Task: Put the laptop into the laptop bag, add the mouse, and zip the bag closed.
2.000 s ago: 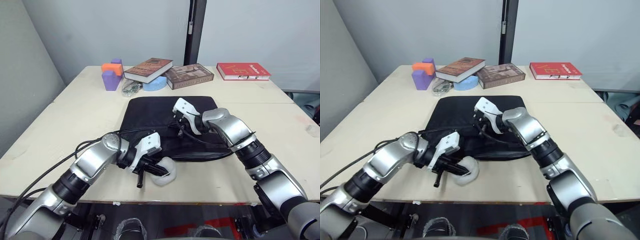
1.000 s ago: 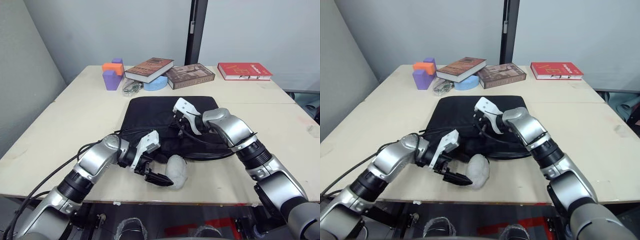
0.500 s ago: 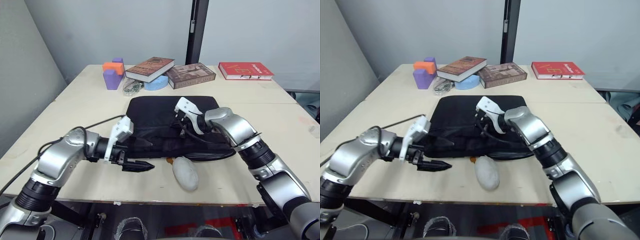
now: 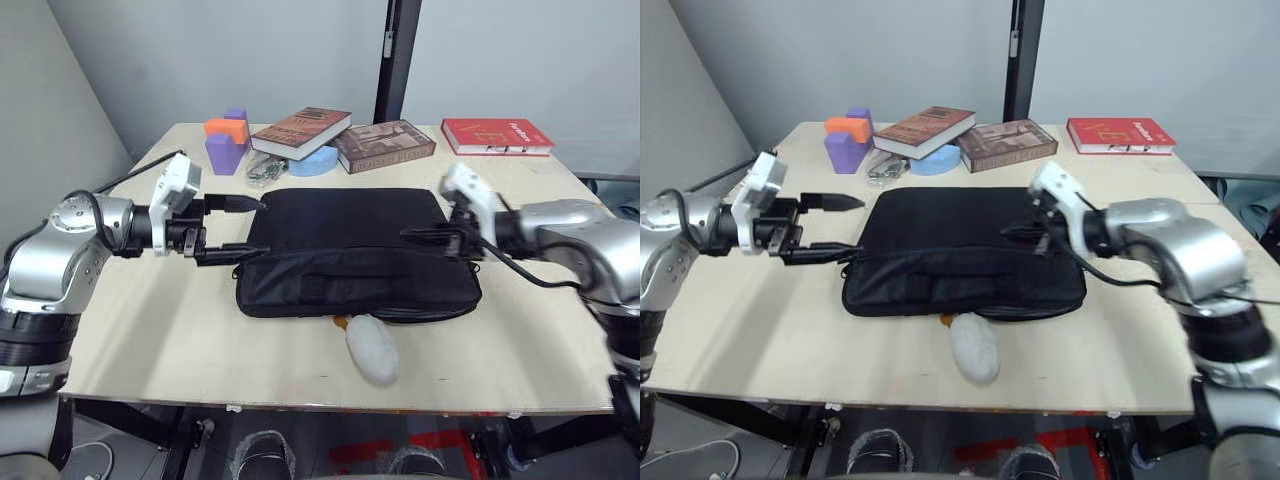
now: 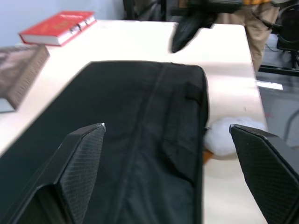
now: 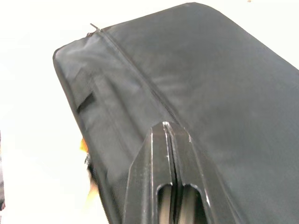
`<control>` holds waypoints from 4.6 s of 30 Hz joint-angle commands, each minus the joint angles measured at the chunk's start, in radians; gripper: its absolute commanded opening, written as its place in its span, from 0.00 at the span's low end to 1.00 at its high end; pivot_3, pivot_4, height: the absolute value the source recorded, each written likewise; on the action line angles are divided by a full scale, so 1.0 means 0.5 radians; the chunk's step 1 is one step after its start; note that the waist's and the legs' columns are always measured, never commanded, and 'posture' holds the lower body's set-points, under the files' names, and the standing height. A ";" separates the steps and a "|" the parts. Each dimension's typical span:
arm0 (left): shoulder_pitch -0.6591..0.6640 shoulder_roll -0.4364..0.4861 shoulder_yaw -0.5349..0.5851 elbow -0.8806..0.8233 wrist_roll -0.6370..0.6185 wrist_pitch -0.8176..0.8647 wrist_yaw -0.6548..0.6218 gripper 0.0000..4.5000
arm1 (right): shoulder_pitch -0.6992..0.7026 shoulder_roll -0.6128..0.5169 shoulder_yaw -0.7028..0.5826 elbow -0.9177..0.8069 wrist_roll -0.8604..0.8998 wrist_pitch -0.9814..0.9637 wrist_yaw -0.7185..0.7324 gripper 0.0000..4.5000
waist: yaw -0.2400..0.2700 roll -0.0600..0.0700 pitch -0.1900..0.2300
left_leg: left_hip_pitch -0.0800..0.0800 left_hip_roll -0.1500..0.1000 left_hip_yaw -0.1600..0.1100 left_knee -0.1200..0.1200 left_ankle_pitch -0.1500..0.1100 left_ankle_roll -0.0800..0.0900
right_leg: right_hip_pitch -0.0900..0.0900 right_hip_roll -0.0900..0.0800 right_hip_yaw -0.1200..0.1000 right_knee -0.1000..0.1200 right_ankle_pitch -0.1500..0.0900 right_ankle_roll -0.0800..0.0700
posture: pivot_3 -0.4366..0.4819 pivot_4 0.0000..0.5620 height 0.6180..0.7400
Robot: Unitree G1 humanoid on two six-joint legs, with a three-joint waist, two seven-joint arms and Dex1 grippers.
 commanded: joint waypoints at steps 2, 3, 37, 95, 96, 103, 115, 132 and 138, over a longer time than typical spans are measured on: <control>-0.203 0.004 -0.015 0.142 0.013 -0.049 -0.043 0.99 | 0.328 -0.317 -0.577 -0.211 0.203 -0.067 0.237 0.00 | 0.018 -0.001 0.001 | 0.001 0.000 0.001 0.000 0.000 0.000 | 0.001 0.000 0.000 -0.001 0.000 0.000 | 0.48 0.27 0.87; -0.217 -0.001 -0.035 0.167 0.026 -0.063 -0.062 0.99 | 0.399 -0.365 -0.679 -0.221 0.227 -0.068 0.253 0.00 | 0.016 -0.001 0.001 | 0.001 0.000 0.001 0.000 0.000 0.000 | 0.001 0.000 0.001 0.000 0.000 0.000 | 0.48 0.27 0.87; -0.797 -1.014 -0.668 1.658 0.730 -1.208 -0.447 0.01 | 0.913 -0.732 -1.958 -0.412 0.988 0.350 0.113 1.00 | 0.095 -0.001 0.001 | 0.001 -0.002 0.002 0.022 0.000 0.012 | 0.004 -0.004 0.005 0.013 0.000 -0.001 | 0.48 0.27 0.87; -0.855 -1.243 -0.653 2.341 1.194 -1.654 -0.214 0.00 | 0.674 0.203 0.502 -0.222 0.620 -0.058 -0.827 0.95 | 0.074 -0.001 0.000 | 0.009 -0.007 -0.001 0.015 -0.001 0.011 | 0.016 -0.011 0.000 0.008 0.002 0.002 | 0.48 0.27 0.87; -0.856 -1.244 -0.656 2.341 1.200 -1.664 -0.211 0.00 | 0.671 0.217 0.501 -0.204 0.605 -0.061 -0.823 0.89 | 0.074 -0.001 0.000 | 0.009 -0.007 -0.001 0.015 -0.001 0.011 | 0.016 -0.011 0.000 0.008 0.002 0.003 | 0.48 0.27 0.87; -0.866 -1.243 -0.673 2.376 1.262 -1.710 -0.164 0.00 | 0.686 0.249 0.497 -0.199 0.550 -0.070 -0.763 0.38 | 0.075 -0.001 0.000 | 0.009 -0.007 -0.002 0.015 -0.001 0.011 | 0.016 -0.011 0.000 0.006 0.002 0.003 | 0.48 0.27 0.87; -0.879 -1.214 -0.717 2.446 1.363 -1.818 -0.128 0.00 | 0.865 0.172 0.278 -0.364 0.631 -0.023 -0.759 0.01 | 0.081 -0.001 0.000 | 0.010 -0.007 -0.001 0.014 -0.001 0.011 | 0.017 -0.011 0.000 0.005 0.002 0.003 | 0.48 0.27 0.87; -0.927 -1.228 -0.801 2.558 1.471 -1.928 -0.070 0.00 | 1.471 -0.193 -0.386 -0.547 0.697 -0.114 -0.624 0.01 | 0.105 -0.001 0.000 | 0.007 -0.011 -0.001 0.008 -0.002 0.012 | 0.018 -0.015 -0.001 -0.006 0.002 0.004 | 0.48 0.27 0.87; -0.943 -1.261 -0.798 2.561 1.444 -1.916 -0.069 0.00 | 1.440 -0.200 -0.288 -0.567 0.685 -0.140 -0.629 0.01 | 0.104 -0.001 0.000 | 0.007 -0.013 -0.001 0.008 -0.002 0.012 | 0.018 -0.017 -0.001 -0.006 0.002 0.005 | 0.48 0.27 0.87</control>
